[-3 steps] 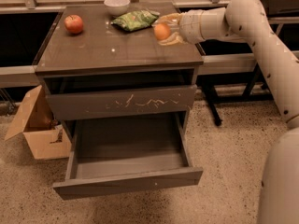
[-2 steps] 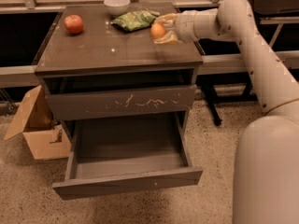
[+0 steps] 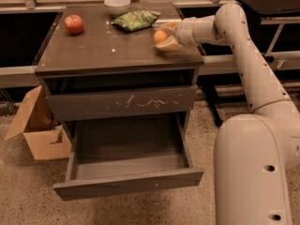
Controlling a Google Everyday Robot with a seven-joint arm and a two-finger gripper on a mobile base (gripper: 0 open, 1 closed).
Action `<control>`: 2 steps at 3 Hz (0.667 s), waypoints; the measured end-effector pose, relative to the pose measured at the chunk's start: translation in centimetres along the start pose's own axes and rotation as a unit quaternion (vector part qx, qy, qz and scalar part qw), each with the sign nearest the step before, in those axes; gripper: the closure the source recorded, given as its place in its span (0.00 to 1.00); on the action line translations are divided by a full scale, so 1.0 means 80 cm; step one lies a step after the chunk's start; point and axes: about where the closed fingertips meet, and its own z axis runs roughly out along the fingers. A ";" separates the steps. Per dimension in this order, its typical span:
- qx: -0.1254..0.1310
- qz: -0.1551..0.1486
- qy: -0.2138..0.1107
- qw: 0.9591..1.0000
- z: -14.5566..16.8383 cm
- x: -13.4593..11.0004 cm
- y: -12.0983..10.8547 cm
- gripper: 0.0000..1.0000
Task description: Pick orange from middle drawer and place on counter
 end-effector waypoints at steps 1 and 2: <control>-0.004 0.022 0.004 1.000 0.003 0.014 0.002 0.21; -0.001 0.029 0.004 1.000 0.000 0.018 -0.003 0.00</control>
Offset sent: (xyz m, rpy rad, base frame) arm 0.0142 -0.0262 0.0014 0.0350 0.0491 -0.0463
